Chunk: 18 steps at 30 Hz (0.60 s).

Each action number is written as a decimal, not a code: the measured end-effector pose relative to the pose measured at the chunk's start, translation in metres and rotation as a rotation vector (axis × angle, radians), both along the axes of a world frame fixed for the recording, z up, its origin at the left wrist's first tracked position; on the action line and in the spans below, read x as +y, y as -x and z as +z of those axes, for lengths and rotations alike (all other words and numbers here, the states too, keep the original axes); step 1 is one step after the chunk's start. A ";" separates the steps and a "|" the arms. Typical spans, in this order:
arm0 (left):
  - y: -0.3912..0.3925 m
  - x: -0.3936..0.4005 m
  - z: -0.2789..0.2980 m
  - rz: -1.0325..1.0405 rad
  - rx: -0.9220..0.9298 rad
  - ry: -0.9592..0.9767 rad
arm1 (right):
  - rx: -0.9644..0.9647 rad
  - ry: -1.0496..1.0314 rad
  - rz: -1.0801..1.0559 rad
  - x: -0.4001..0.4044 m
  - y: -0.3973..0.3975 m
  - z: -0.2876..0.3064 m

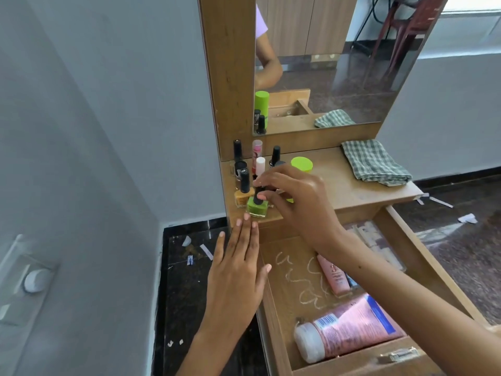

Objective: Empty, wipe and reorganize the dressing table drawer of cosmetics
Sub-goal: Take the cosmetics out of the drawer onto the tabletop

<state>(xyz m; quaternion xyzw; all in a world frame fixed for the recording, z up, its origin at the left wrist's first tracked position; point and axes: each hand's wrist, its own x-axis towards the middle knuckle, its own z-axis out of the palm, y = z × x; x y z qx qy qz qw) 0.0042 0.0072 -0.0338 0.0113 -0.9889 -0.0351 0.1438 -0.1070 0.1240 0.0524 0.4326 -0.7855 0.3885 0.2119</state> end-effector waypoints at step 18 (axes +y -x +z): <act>0.003 0.016 -0.002 -0.142 0.039 -0.094 | 0.115 -0.087 -0.134 0.076 -0.023 -0.016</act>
